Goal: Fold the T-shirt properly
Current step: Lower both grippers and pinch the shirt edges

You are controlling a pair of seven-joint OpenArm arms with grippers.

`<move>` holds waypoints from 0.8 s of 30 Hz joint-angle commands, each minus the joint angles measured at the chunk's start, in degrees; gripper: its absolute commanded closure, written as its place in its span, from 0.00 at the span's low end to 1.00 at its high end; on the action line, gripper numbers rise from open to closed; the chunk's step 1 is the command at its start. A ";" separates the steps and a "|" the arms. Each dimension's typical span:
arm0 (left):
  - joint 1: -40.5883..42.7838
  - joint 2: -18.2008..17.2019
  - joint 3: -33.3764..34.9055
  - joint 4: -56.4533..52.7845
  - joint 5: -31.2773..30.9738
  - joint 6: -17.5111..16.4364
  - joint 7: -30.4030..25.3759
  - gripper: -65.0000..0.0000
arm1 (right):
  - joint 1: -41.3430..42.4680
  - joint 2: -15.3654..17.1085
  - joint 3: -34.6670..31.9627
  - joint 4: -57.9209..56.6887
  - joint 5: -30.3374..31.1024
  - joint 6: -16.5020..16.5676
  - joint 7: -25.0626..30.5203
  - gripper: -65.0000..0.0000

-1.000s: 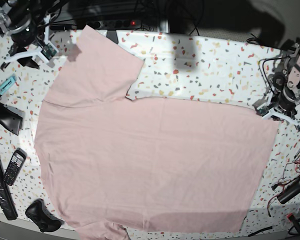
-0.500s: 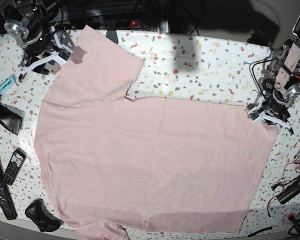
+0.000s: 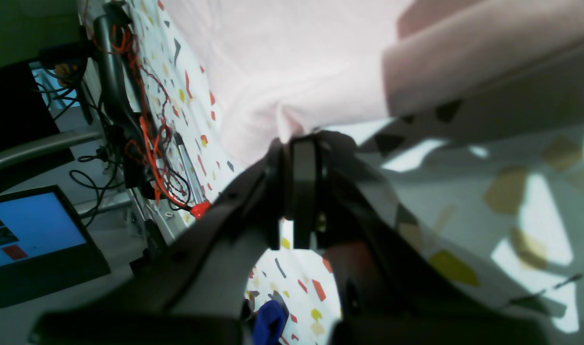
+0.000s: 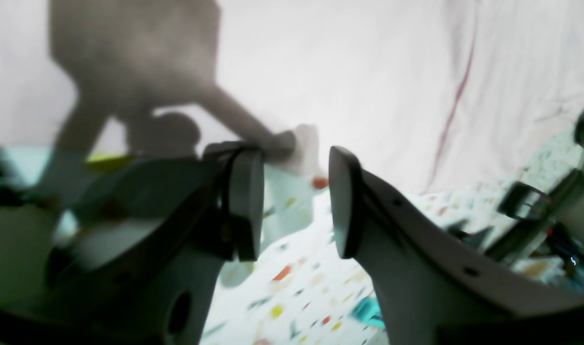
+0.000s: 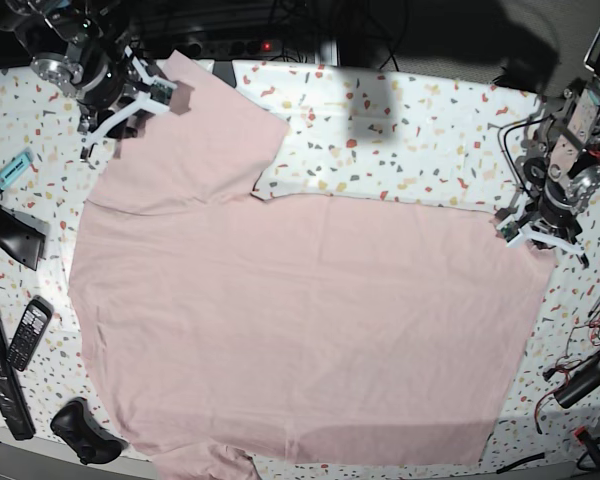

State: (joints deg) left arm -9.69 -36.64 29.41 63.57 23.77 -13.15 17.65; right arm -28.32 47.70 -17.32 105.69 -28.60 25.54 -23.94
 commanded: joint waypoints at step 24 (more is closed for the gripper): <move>0.48 -0.83 0.26 -0.17 -1.11 0.76 2.95 1.00 | 10.67 -0.39 -9.01 -6.16 0.96 -2.47 -3.26 1.00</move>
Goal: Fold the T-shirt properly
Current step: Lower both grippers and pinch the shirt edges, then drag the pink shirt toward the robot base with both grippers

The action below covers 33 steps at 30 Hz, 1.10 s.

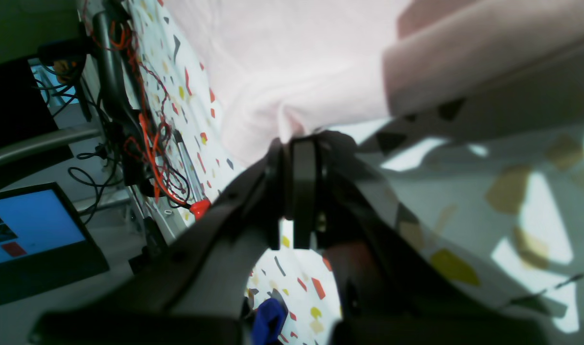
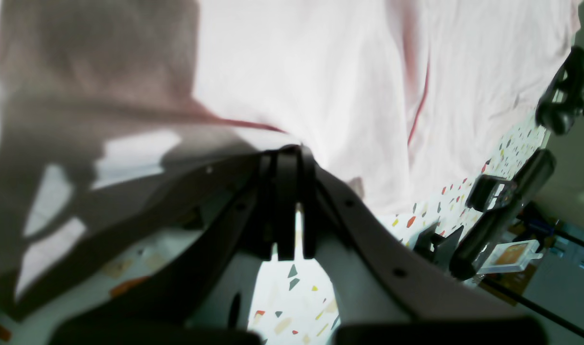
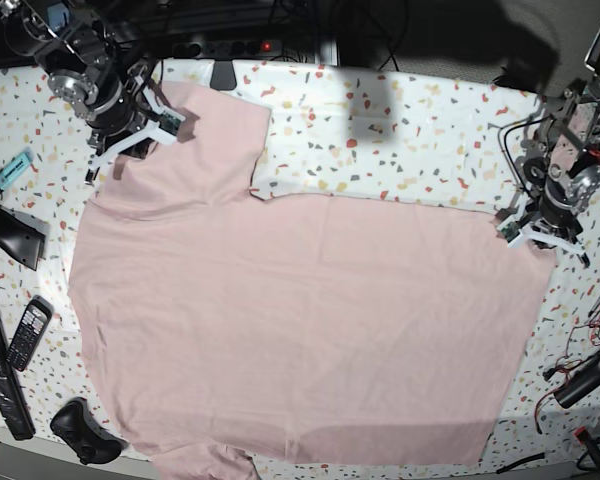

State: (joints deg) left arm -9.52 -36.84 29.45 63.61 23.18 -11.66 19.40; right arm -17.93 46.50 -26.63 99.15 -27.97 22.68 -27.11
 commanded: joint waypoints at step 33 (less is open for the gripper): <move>36.65 -12.85 -19.37 27.45 -10.21 2.29 -0.79 1.00 | -39.98 1.73 25.14 20.31 0.92 -12.74 -3.89 1.00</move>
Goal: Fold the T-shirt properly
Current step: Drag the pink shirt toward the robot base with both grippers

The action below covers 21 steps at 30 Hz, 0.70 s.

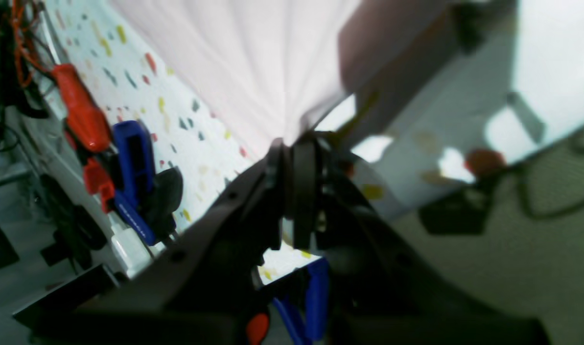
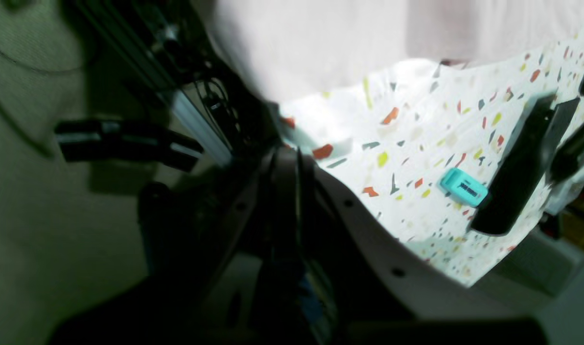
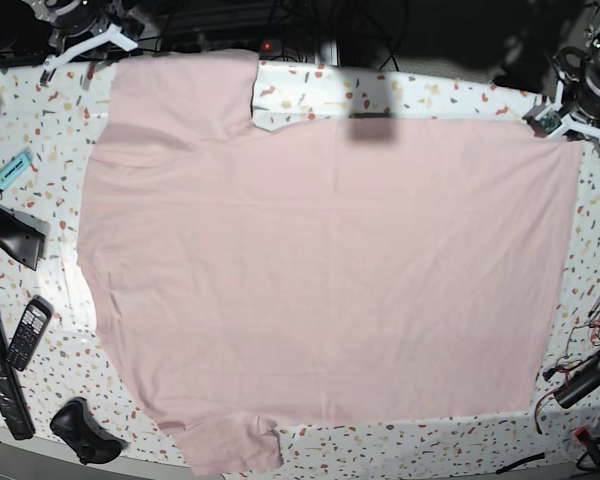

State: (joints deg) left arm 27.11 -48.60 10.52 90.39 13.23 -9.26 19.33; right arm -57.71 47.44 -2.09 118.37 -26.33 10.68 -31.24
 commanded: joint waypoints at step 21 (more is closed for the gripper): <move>-1.29 -0.63 -0.42 1.44 -0.22 -0.11 -0.52 1.00 | 10.47 0.79 0.24 -3.87 10.51 6.14 5.53 0.48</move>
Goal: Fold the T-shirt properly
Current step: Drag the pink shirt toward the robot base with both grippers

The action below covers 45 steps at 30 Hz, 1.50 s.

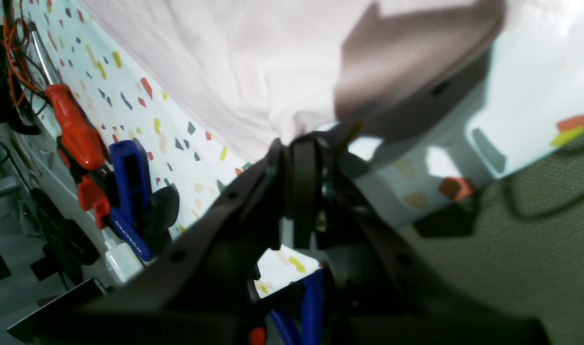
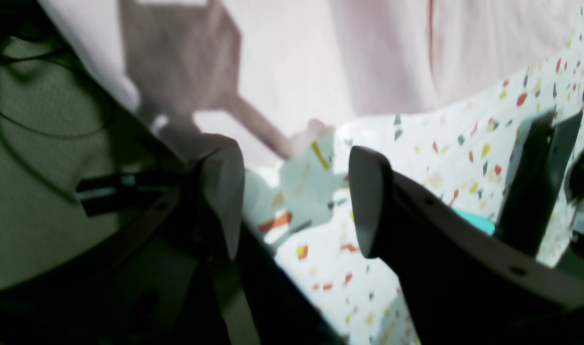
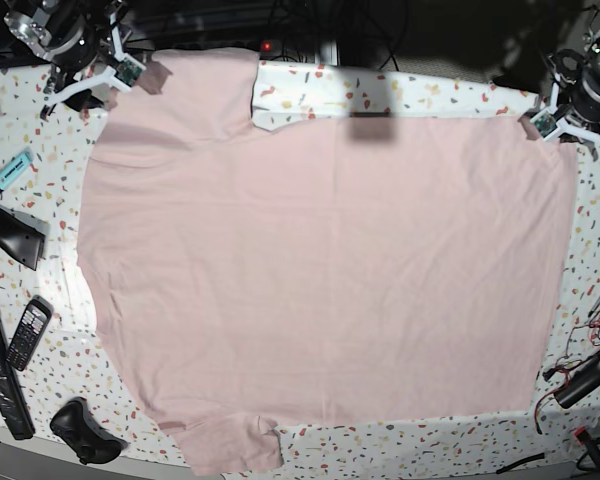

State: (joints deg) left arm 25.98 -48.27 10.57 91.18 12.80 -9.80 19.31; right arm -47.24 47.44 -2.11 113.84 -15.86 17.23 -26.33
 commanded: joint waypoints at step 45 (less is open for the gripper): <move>0.72 -3.23 -0.46 0.76 0.79 0.44 2.75 1.00 | -8.28 -0.17 -4.50 13.09 -3.45 -1.79 -18.91 1.00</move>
State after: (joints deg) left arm 26.57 -50.06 10.59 91.24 13.02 -10.07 21.58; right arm -55.11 46.72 -6.94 125.97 -18.72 15.88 -44.95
